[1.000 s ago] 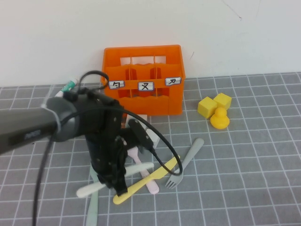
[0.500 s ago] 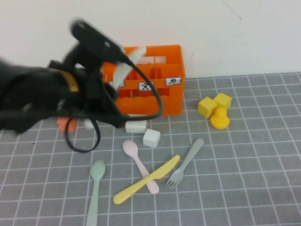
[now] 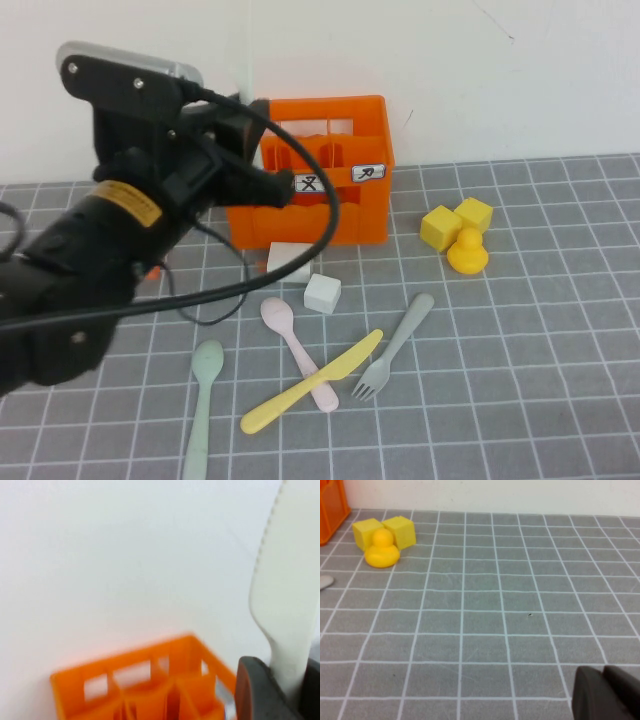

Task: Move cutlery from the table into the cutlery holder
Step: Place the knife on the box

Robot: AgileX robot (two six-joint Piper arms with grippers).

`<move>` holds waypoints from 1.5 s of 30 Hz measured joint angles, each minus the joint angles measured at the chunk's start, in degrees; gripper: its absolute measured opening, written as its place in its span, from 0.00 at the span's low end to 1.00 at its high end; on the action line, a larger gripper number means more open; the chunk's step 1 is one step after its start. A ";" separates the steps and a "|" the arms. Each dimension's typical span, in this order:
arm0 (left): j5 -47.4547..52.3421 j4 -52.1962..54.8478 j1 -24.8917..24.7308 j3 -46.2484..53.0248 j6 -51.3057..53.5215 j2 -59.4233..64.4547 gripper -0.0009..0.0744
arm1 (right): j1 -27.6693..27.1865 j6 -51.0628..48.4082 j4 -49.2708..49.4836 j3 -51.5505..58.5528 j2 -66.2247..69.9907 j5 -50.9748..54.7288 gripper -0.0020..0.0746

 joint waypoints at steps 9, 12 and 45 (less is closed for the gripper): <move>-18.58 -0.91 0.00 -2.42 -5.08 14.14 0.16 | 0.00 0.00 0.00 0.00 0.00 0.00 0.06; -19.52 2.24 0.00 -5.68 -9.05 18.07 0.16 | 0.00 0.00 0.00 0.00 0.00 0.00 0.07; -12.41 17.03 3.32 -34.98 -24.41 45.18 0.45 | 0.00 0.00 -0.10 0.00 0.00 0.00 0.06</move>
